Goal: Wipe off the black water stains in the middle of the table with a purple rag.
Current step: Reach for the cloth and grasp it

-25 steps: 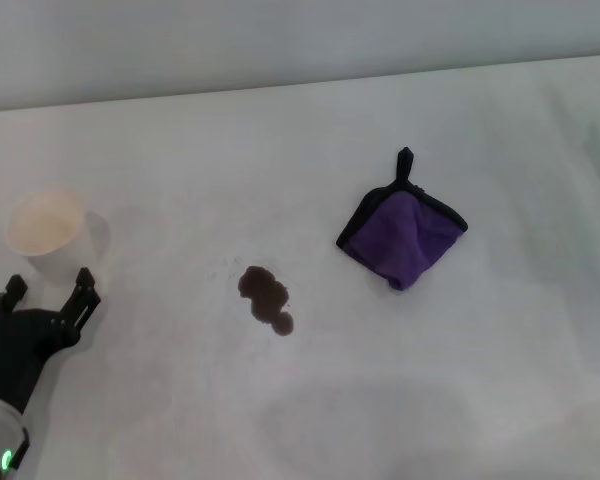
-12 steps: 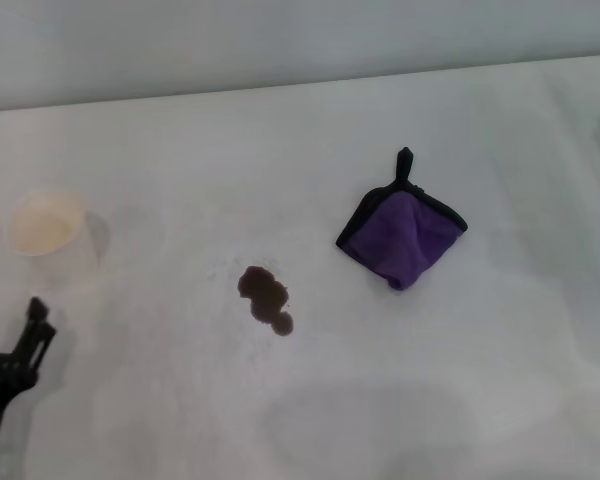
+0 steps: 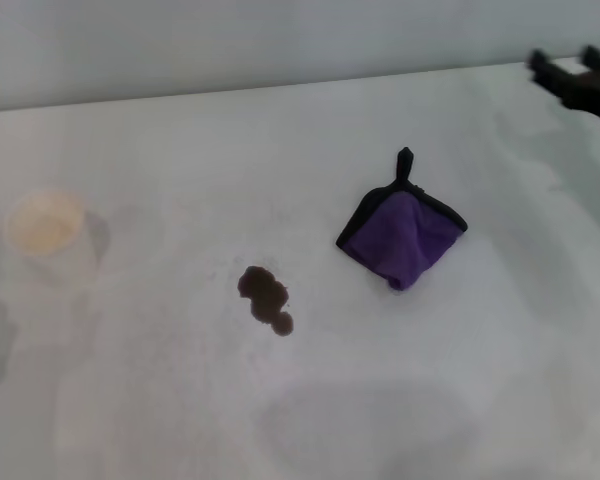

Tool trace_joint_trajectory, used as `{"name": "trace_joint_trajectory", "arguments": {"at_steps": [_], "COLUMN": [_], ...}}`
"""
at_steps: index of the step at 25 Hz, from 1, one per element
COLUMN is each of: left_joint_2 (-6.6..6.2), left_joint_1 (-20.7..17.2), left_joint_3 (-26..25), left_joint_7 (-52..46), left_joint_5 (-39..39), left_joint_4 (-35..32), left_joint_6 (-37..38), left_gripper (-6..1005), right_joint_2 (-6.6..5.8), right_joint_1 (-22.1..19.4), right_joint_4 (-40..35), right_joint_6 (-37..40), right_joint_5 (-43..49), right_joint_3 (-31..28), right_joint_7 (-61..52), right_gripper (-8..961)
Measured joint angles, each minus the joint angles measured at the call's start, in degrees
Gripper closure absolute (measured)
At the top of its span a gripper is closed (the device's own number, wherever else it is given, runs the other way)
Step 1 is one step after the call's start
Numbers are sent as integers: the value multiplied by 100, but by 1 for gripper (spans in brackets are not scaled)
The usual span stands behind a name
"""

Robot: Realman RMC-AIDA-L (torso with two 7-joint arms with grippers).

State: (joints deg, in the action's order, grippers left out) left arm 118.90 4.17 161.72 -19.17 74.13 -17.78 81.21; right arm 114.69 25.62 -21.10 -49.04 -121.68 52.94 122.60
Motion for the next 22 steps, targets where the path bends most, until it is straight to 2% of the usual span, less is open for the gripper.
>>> {"name": "trace_joint_trajectory", "arguments": {"at_steps": [3,6,10,13,16,22], "left_joint_2": [2,-10,-10,-6,-2,-27], "left_joint_1": [135,269,391,488,583,789], "left_joint_3": [-2,-14,-19,-19,-20,-35], "left_joint_7": [-145,-152,-303,-523,-587,-1071], "left_joint_5": [5,25,90,120,133,169], "left_joint_4": [252,374,521,625,737,903], "left_joint_6": [99,110,127,111,86,-66], "left_gripper": [104,106,109,111,112,112], "right_joint_2": [-4,-15,-17,3,17,18], "right_joint_1": [-114,-295,-448,-441,-412,-360], "right_joint_4": [-925,-2041,-3816,-5112,-5948,-7440], "right_joint_6": [229,146,-587,-1471,-2221,-3384], "right_joint_5": [1038,2479,4830,6494,7131,7035], "right_joint_3": [652,978,1050,1051,1064,1162], "right_joint_7": [-1406,-2923,-5368,-7220,-8207,-9918], "right_gripper": [100,101,104,109,113,120]}}
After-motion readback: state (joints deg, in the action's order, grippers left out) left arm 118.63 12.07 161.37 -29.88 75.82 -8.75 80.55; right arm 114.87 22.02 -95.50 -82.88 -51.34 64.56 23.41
